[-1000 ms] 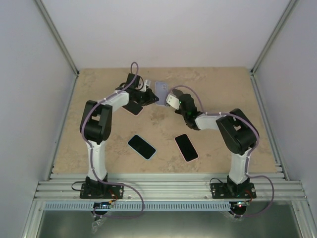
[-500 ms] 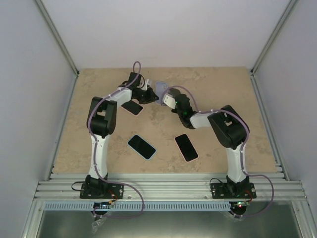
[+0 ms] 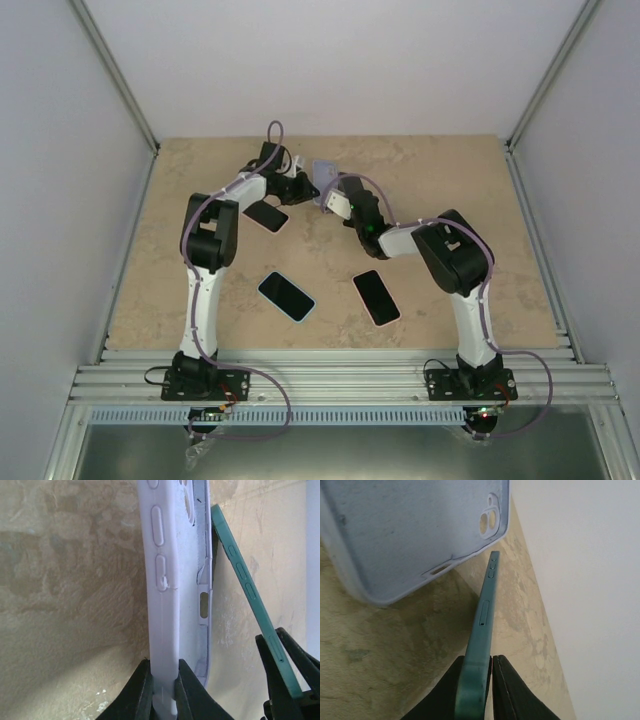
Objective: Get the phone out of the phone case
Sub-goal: Place the phone at the center of the board.
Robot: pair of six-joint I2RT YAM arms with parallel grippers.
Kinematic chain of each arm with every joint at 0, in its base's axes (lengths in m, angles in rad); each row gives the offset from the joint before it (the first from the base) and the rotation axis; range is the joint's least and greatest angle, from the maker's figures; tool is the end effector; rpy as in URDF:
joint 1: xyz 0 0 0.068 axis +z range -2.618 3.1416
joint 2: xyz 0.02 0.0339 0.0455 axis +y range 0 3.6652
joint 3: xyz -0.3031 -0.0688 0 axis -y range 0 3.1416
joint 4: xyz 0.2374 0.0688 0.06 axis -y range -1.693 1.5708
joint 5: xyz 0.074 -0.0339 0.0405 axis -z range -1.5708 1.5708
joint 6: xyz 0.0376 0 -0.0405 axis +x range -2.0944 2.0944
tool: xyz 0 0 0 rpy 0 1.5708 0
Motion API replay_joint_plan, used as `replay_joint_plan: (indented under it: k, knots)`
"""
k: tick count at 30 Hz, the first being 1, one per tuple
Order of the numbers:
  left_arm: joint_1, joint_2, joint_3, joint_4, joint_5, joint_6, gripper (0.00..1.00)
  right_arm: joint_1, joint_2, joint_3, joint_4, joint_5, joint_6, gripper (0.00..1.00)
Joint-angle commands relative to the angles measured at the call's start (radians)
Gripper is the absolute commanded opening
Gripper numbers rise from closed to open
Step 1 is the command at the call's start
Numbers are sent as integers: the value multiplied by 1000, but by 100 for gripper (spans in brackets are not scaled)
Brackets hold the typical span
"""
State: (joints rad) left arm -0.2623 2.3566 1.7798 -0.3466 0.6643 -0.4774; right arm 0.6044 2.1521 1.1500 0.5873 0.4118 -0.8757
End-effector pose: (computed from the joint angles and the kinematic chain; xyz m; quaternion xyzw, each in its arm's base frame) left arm 0.5045 -0.1595 0.1659 0.0069 0.9022 -0.3969 0.1686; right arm 0.3904 0.2513 0.1554 -0.4704 0.6807 -0.2420 0.5067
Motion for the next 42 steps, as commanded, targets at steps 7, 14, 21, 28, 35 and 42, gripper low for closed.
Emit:
replay_joint_plan:
  k: [7,14,21,28,35,42]
  knots:
    - [14,32,51,-32,-5,6,0,6,15,-19,15,-22,14,21]
    - [14,32,53,-35,-17,12,1,6,19,-12,-11,-40,20,31]
    - [16,39,69,-40,-14,11,1,6,20,-6,-27,-50,15,40]
    - [17,34,70,-43,-15,17,1,6,22,7,-56,-66,19,45]
    - [17,36,68,-38,-14,13,1,7,41,55,-100,-96,18,46]
    - [17,36,68,-36,-17,15,0,8,20,82,-179,-156,48,71]
